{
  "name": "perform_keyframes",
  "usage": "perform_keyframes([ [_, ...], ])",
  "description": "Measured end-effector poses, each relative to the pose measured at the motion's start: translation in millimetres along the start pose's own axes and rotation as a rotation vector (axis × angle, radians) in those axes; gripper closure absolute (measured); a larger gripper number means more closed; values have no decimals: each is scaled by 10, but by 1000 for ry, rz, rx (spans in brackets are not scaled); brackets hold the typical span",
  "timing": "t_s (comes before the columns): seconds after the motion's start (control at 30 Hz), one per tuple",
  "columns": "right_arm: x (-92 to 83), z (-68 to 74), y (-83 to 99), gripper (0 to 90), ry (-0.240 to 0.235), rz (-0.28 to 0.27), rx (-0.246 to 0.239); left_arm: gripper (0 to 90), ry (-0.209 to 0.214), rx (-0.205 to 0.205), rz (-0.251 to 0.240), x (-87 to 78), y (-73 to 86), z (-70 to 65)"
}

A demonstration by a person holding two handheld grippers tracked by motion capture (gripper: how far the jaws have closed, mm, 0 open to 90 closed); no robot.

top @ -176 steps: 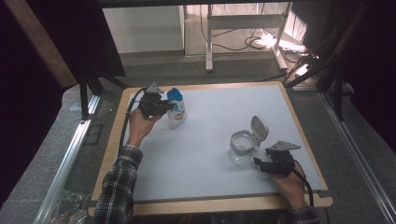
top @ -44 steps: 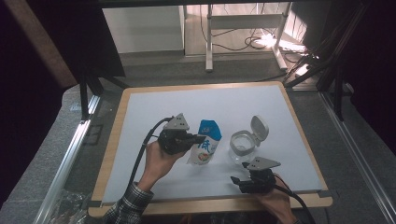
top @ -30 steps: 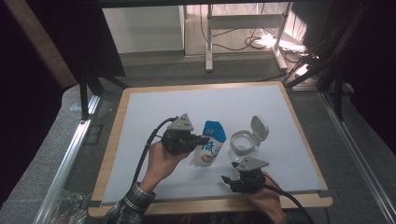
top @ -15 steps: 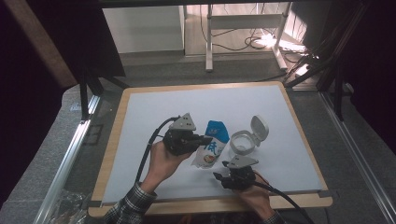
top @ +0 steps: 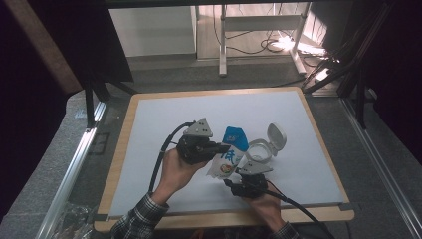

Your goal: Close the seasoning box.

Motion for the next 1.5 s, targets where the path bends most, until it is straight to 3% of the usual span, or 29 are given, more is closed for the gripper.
perform_keyframes([
  [0.4,7,12,-116,418,37,-56,-18,900,7,-4,0,16,-48,-39],
  [0.5,5,30,-141,423,47,-68,-48,900,10,-13,3,27,-48,-29],
  [0.8,-4,103,-182,537,72,-93,-107,900,14,-19,5,77,-48,-21],
  [0.97,-8,101,-178,551,43,-91,-99,900,6,-25,10,107,-54,2],
  [1.07,-5,114,-169,554,10,-78,-70,900,0,-24,15,134,-57,15],
  [1.5,-34,116,-153,600,-39,-69,-70,896,11,-16,11,229,-97,20],
])
Point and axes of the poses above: each handheld gripper's, and its own axes: x roughly forward along the jaws, y roughly out of its underside, z roughly to its left, the point moved 4 cm from there along x, roughly forward along the jaws, and after that the axes turned 11 degrees about -x, right-handed, at the moved point
